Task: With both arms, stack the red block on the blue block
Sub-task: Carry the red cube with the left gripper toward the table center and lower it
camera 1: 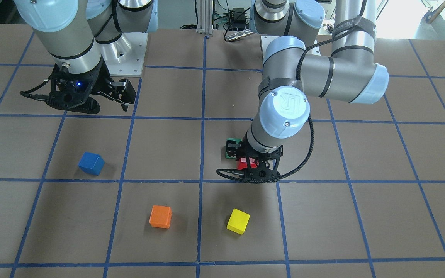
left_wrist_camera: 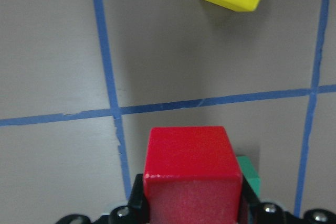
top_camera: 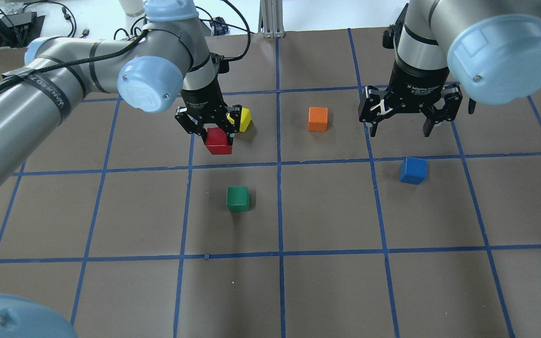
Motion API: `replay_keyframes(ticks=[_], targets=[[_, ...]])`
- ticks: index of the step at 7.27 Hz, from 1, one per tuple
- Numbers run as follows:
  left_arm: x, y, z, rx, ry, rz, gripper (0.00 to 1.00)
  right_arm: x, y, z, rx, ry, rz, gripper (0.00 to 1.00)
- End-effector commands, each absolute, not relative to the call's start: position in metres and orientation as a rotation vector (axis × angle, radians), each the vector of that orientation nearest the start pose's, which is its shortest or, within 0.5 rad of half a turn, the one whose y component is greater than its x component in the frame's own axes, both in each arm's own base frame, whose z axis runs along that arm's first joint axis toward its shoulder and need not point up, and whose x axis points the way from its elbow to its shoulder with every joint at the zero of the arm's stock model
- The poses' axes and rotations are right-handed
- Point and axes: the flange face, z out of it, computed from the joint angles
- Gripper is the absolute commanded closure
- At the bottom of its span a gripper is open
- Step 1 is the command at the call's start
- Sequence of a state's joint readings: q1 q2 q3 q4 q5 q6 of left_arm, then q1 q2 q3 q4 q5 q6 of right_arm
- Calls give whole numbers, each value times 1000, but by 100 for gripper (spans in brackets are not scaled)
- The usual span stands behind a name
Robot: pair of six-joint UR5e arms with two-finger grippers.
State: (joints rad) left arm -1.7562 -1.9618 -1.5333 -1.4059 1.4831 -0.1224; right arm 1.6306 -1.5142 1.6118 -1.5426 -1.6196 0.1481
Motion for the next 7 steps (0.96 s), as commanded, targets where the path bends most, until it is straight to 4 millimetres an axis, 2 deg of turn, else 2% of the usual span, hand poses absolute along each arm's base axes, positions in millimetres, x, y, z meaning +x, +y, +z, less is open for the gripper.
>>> replay_keyframes(ticks=[1,2,4,7], targets=[[-296,-564,281,21,3207,327,100,156,-493,437,125,3196,190,0],[-319,-557,271,20,3215,345,100,157,-493,437,125,3193,190,0],[-349,-552,254,32,3224,324,100,157,-493,437,128,3193,190,0],[-363,-558,223,34,3229,296,100,157,-493,437,125,3193,193,0]])
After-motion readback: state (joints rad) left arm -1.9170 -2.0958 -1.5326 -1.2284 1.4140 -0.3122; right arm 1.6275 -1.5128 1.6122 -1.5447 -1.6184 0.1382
